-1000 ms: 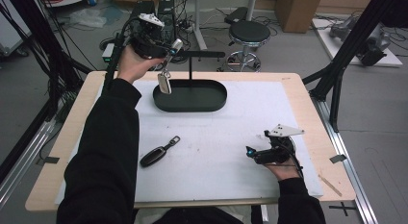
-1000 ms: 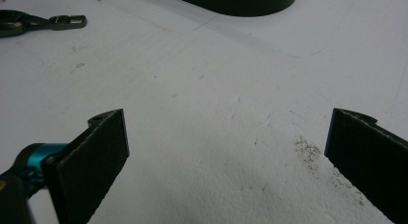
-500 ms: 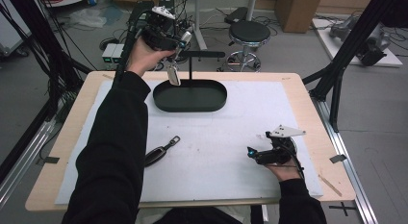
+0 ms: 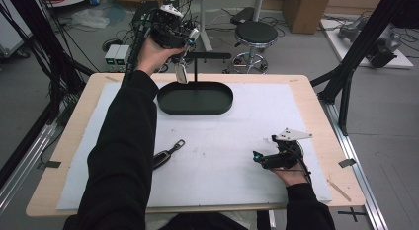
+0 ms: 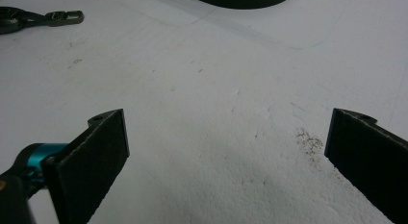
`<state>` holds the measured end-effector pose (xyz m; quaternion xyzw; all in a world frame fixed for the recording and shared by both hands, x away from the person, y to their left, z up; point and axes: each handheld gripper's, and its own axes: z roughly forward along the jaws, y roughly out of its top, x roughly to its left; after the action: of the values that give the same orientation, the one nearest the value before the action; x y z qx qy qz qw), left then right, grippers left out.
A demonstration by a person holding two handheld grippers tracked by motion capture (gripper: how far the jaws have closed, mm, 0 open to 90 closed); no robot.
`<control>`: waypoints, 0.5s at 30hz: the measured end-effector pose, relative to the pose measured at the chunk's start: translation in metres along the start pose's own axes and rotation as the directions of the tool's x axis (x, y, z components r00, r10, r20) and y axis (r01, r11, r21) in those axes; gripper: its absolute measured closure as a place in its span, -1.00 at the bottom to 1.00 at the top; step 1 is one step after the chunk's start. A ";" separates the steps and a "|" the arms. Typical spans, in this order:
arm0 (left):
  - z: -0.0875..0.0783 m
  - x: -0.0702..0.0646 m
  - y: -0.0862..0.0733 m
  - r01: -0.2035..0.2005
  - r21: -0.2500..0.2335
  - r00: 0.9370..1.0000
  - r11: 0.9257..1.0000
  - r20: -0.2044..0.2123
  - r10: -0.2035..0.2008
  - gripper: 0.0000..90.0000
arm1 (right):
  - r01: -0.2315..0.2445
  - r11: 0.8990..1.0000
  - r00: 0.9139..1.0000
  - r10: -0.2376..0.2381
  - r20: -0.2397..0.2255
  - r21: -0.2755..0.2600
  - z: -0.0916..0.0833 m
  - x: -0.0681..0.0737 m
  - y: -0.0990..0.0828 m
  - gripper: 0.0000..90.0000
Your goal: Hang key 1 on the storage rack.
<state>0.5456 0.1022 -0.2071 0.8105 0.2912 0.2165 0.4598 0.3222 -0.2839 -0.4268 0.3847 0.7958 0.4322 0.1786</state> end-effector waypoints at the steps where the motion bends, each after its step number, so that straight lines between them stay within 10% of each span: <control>1: 0.002 0.000 0.001 -0.001 -0.002 1.000 1.000 -0.006 0.001 0.66 | -0.001 1.000 1.000 0.001 0.000 0.000 0.000 0.000 0.000 -0.98; 15: 0.009 0.009 0.002 -0.009 -0.021 0.996 1.000 -0.089 0.007 0.66 | 0.004 1.000 1.000 -0.004 -0.001 0.006 0.001 0.000 0.000 -0.98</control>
<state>0.5586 0.1023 -0.2083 0.7964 0.3057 0.2574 0.4539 0.3223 -0.2833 -0.4271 0.3833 0.7981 0.4296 0.1779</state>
